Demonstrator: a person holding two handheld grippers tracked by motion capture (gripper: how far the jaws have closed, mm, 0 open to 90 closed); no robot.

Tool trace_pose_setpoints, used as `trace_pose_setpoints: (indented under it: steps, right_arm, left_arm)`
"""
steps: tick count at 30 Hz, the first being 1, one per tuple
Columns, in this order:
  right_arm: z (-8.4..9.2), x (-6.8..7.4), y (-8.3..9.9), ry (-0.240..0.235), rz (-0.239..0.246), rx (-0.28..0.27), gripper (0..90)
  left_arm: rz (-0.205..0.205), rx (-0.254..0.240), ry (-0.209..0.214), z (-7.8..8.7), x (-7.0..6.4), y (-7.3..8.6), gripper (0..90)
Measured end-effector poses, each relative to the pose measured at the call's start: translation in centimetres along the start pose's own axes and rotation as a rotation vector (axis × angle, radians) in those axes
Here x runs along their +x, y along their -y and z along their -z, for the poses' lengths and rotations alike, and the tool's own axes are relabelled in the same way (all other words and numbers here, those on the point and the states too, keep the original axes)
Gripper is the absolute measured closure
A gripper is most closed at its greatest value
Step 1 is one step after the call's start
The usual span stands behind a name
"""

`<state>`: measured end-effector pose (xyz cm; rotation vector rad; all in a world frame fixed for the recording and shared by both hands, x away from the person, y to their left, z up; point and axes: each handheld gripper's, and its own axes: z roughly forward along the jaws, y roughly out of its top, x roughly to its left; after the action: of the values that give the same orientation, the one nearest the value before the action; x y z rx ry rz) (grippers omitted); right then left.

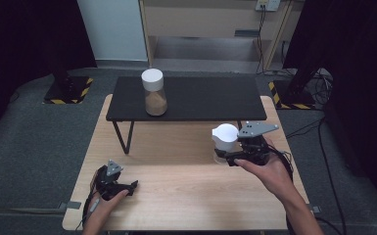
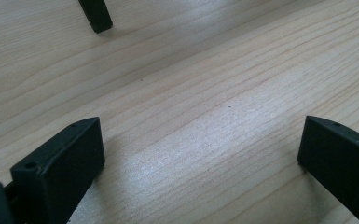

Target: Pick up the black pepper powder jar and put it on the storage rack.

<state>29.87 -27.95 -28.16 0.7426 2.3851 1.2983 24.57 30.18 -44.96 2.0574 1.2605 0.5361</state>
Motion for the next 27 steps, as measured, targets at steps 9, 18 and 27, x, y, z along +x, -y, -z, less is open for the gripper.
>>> trace_pose_setpoints:
  steps: [9, 18, 27]
  right_arm:
    - [0.8, 0.1, -2.4, -0.015, 0.012, -0.008, 31.5]
    - [1.4, -0.1, -4.6, -0.021, 0.024, -0.027, 31.5]
    - [1.9, -0.5, -6.4, -0.012, 0.049, -0.035, 31.5]
  left_arm:
    - [0.000, 0.000, 0.000, 0.0, 0.0, 0.0, 0.0]
    - [0.000, 0.001, 0.000, 0.0, 0.0, 0.0, 0.0]
    - [0.000, 0.000, 0.000, 0.0, 0.0, 0.0, 0.0]
